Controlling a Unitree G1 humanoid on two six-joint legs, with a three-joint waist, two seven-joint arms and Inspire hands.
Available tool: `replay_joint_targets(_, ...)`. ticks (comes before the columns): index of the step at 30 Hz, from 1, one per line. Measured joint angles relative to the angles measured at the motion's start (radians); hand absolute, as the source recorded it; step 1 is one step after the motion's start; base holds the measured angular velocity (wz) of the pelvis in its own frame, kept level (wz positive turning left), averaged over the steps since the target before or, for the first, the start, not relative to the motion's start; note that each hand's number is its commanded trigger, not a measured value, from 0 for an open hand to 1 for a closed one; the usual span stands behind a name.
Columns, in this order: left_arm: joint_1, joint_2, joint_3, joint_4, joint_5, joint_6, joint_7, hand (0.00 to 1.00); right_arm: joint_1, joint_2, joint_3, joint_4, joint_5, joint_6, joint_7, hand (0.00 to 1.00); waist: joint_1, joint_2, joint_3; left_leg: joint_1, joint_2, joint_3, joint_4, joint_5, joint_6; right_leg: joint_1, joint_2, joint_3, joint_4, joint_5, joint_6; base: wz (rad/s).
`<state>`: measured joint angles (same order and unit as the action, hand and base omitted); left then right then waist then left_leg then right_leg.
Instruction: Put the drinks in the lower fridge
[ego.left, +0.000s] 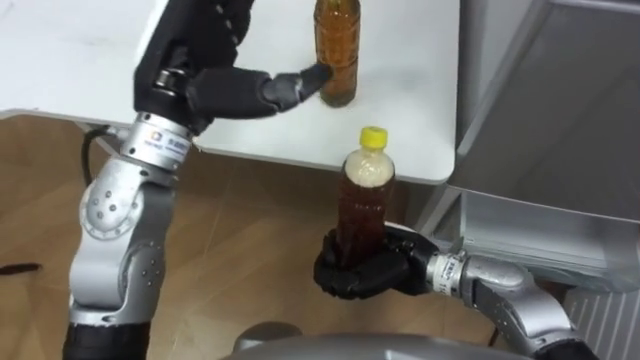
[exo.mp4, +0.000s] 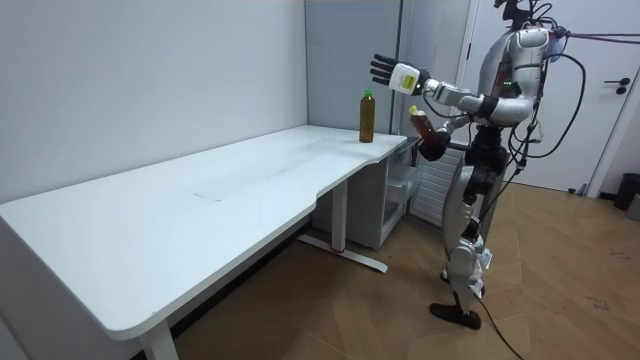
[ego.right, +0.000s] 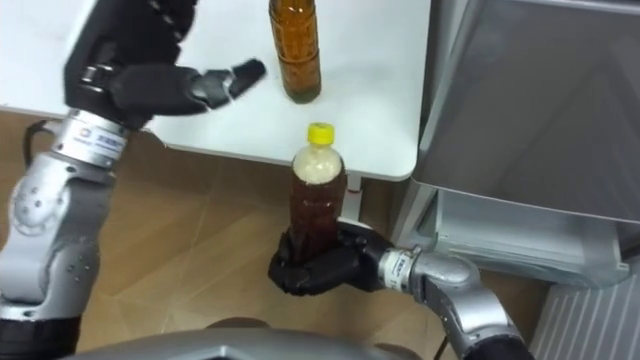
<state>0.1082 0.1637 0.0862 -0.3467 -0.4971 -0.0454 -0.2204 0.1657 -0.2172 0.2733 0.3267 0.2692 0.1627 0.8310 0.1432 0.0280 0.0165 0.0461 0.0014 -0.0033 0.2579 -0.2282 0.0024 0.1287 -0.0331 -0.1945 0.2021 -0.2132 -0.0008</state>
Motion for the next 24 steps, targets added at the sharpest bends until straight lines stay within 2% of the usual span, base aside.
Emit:
replay_joint_targets(6,0.006,-0.002,0.103,-0.001,-0.019,-0.008,0.112,0.00,0.016,0.006,-0.018,0.000,-0.005,0.000,0.001,1.00,0.036,-0.025,-0.0080,0.005,-0.005,-0.001,-0.001,0.001,0.001,-0.001,-0.004,0.000,-0.003,-0.004,0.002,0.00)
replay_joint_targets(10,0.010,-0.001,0.192,0.000,-0.019,-0.009,0.186,0.00,0.022,0.021,-0.037,0.000,-0.021,0.000,0.002,1.00,0.053,-0.023,-0.0074,0.004,-0.003,-0.004,-0.001,0.001,0.001,0.000,-0.003,-0.007,-0.003,-0.003,0.001,0.03)
replay_joint_targets(12,0.017,-0.002,0.245,0.008,-0.019,-0.011,0.245,0.00,0.030,0.027,-0.057,-0.001,-0.052,0.002,0.004,1.00,0.059,-0.018,-0.0046,0.006,-0.001,-0.004,-0.001,0.001,0.001,0.004,-0.002,-0.009,-0.002,-0.003,0.001,0.00)
replay_joint_targets(14,0.034,-0.003,0.269,0.020,-0.017,-0.011,0.289,0.00,0.042,0.025,-0.068,-0.012,-0.058,0.003,0.002,1.00,0.061,-0.013,-0.0035,0.008,-0.001,-0.004,-0.004,0.000,0.001,0.004,-0.002,-0.009,-0.001,-0.003,0.001,0.00)
replay_joint_targets(17,0.045,-0.008,0.269,0.063,-0.013,-0.011,0.351,0.00,0.054,0.024,-0.069,-0.025,-0.057,0.007,-0.001,1.00,0.080,-0.010,-0.0039,0.014,0.000,-0.004,-0.006,0.000,0.001,0.008,0.000,-0.003,0.000,-0.003,0.001,-0.02)
replay_joint_targets(19,0.057,-0.010,0.261,0.112,-0.011,-0.011,0.386,0.00,0.057,0.026,-0.068,-0.025,-0.057,0.013,-0.008,1.00,0.081,-0.007,-0.0038,0.019,0.000,-0.005,-0.007,0.000,0.001,0.016,0.000,-0.003,-0.001,-0.003,0.001,0.00)
replay_joint_targets(22,0.076,-0.013,0.244,0.231,-0.012,-0.011,0.447,0.00,0.060,0.023,-0.068,-0.023,-0.045,0.014,-0.035,1.00,0.081,-0.005,-0.0050,0.032,-0.001,-0.008,-0.009,0.000,0.001,0.029,0.000,-0.002,-0.002,-0.003,0.001,0.00)
replay_joint_targets(24,0.084,-0.014,0.222,0.324,-0.012,-0.004,0.496,0.00,0.064,0.023,-0.068,-0.023,-0.044,0.014,-0.057,1.00,0.078,-0.012,-0.0056,0.029,-0.001,-0.006,-0.012,0.000,0.001,0.029,0.001,-0.003,-0.003,-0.003,0.001,0.03)
